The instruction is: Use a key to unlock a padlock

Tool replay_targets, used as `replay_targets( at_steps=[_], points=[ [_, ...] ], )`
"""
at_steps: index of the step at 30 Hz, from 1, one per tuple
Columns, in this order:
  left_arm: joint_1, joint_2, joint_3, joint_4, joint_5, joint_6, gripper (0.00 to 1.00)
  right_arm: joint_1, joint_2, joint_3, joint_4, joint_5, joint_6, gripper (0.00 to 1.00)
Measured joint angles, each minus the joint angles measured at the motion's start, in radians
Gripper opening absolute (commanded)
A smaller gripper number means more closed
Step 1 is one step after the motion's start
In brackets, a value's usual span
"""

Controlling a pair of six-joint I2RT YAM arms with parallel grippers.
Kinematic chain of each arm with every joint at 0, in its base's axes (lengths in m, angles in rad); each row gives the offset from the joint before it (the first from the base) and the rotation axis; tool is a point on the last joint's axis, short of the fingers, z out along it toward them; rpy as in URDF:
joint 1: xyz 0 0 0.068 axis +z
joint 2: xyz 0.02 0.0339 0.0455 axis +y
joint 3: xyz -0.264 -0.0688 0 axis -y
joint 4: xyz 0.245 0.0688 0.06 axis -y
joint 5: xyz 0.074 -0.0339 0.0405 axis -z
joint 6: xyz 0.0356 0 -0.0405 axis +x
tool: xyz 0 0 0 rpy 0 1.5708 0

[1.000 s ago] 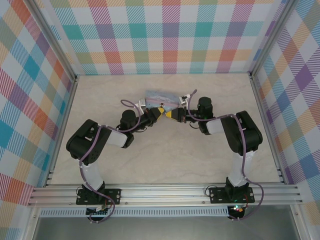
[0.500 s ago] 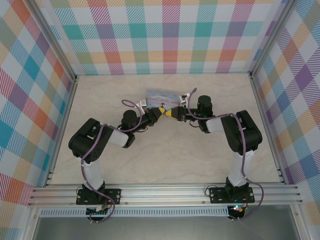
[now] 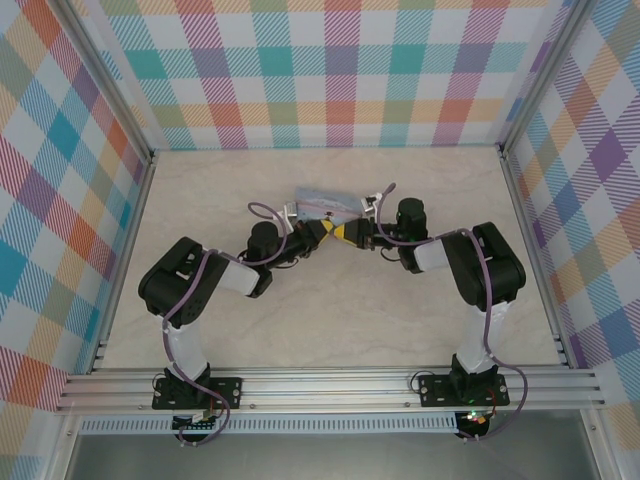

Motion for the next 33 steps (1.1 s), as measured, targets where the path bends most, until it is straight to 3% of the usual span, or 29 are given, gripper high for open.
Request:
replay_targets(
  at_steps=[8,15,18,23,33],
  points=[
    [-0.024,-0.01,-0.014,-0.044,0.011,-0.002,0.0,-0.011,-0.06,-0.104,0.049,0.015,-0.023,0.44],
    [-0.022,-0.014,-0.027,-0.045,0.027,-0.026,0.0,-0.027,-0.156,-0.154,-0.073,0.055,-0.15,0.52],
    [-0.021,-0.017,-0.027,-0.047,0.042,-0.036,0.0,-0.026,-0.215,-0.172,-0.171,0.093,-0.24,0.49],
    [-0.02,-0.048,-0.036,-0.052,0.063,-0.056,0.0,-0.034,-0.322,-0.182,-0.344,0.16,-0.385,0.34],
    [-0.012,-0.064,-0.039,-0.074,0.08,-0.055,0.0,-0.02,-0.301,-0.173,-0.344,0.137,-0.391,0.3]
  ],
)
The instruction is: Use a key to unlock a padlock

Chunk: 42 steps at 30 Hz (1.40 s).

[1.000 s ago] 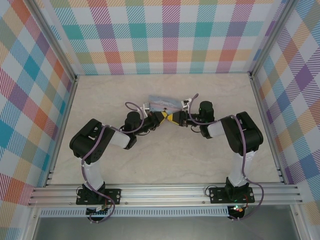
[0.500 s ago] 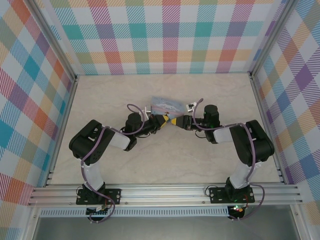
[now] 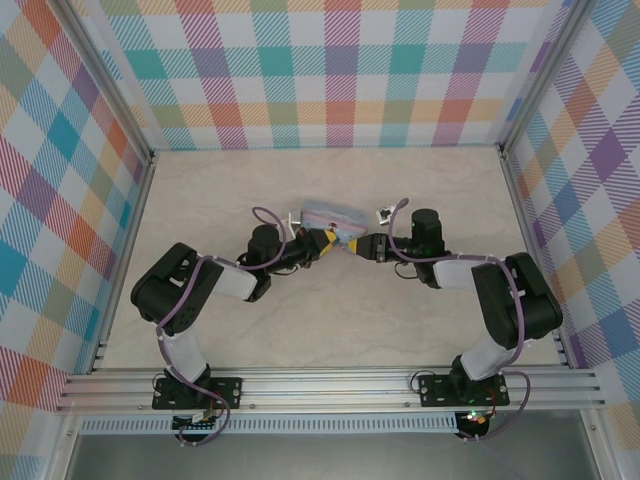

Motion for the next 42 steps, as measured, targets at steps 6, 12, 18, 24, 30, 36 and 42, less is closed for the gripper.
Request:
replay_targets(
  at_steps=[6,12,18,24,30,36,42],
  points=[
    [0.007,0.0,0.0,0.001,-0.003,0.0,0.0,0.023,0.024,0.015,0.006,0.001,0.003,0.27],
    [0.011,0.0,-0.001,0.002,-0.014,0.0,0.0,0.053,0.035,0.037,-0.006,0.006,0.003,0.23],
    [0.018,0.0,-0.001,0.004,-0.024,-0.001,0.0,0.055,0.051,0.069,-0.014,0.024,0.004,0.2],
    [0.019,0.0,-0.007,0.005,-0.046,-0.004,0.0,0.058,0.065,0.086,-0.017,0.032,0.002,0.24],
    [0.012,-0.001,-0.016,0.0,-0.056,-0.041,0.0,0.069,-0.013,0.085,-0.15,0.109,-0.087,0.29],
    [0.01,-0.026,-0.016,-0.055,-0.06,-0.083,0.0,0.086,-0.203,0.079,-0.366,0.268,-0.293,0.37],
    [0.013,-0.064,-0.011,-0.15,-0.065,-0.123,0.0,0.173,-0.342,0.079,-0.514,0.502,-0.565,0.5]
  ],
)
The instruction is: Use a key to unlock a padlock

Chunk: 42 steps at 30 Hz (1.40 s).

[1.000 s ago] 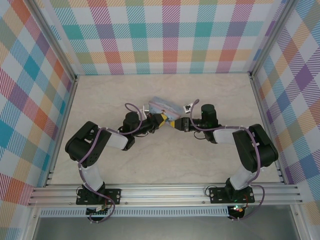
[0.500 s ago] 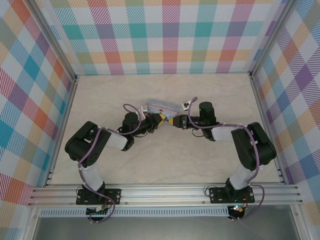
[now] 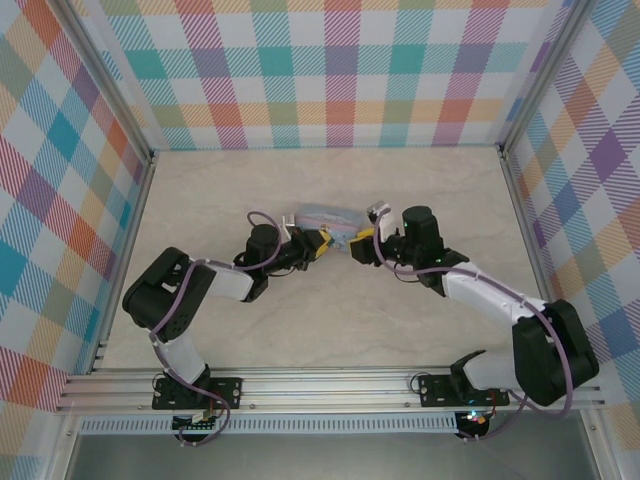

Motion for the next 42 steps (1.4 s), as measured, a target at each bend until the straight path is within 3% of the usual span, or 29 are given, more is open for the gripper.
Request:
replay_targets(
  at_steps=[4,9,17,28,42],
  points=[
    [0.005,-0.024,0.013,-0.06,0.001,-0.019,0.0,0.065,-0.039,-0.035,0.008,0.118,-0.214,0.53],
    [0.008,-0.045,0.025,-0.113,0.002,-0.036,0.0,0.089,-0.055,-0.127,0.071,0.181,-0.463,0.52],
    [0.008,-0.055,0.026,-0.136,0.013,-0.064,0.0,0.13,0.019,-0.109,0.137,0.272,-0.676,0.45],
    [0.008,-0.055,0.026,-0.137,0.013,-0.079,0.0,0.187,0.172,-0.035,0.216,0.323,-0.745,0.35],
    [0.012,-0.055,0.026,-0.134,0.016,-0.087,0.0,0.193,0.212,-0.021,0.253,0.344,-0.734,0.16]
  ],
)
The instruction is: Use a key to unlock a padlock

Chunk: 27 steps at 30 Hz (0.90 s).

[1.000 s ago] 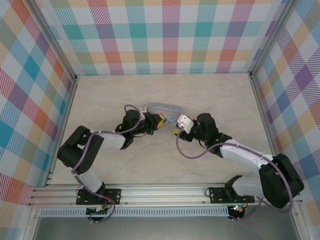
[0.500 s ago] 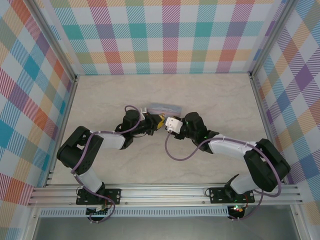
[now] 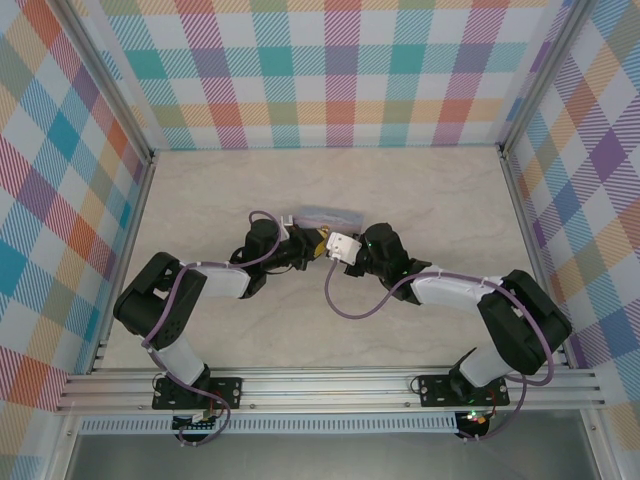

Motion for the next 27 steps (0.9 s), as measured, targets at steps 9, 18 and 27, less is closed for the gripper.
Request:
replay_targets(
  at_steps=[9,18,27],
  points=[
    [0.004,0.0,0.0,0.0,-0.002,-0.003,0.0,0.01,0.024,0.006,0.024,0.017,0.031,0.1],
    [0.008,0.0,0.0,0.002,-0.008,-0.003,0.0,0.015,0.032,0.025,0.012,0.026,0.12,0.0],
    [0.008,0.0,0.0,-0.001,-0.008,0.002,0.0,0.015,0.033,0.03,-0.003,0.007,0.23,0.0]
  ],
)
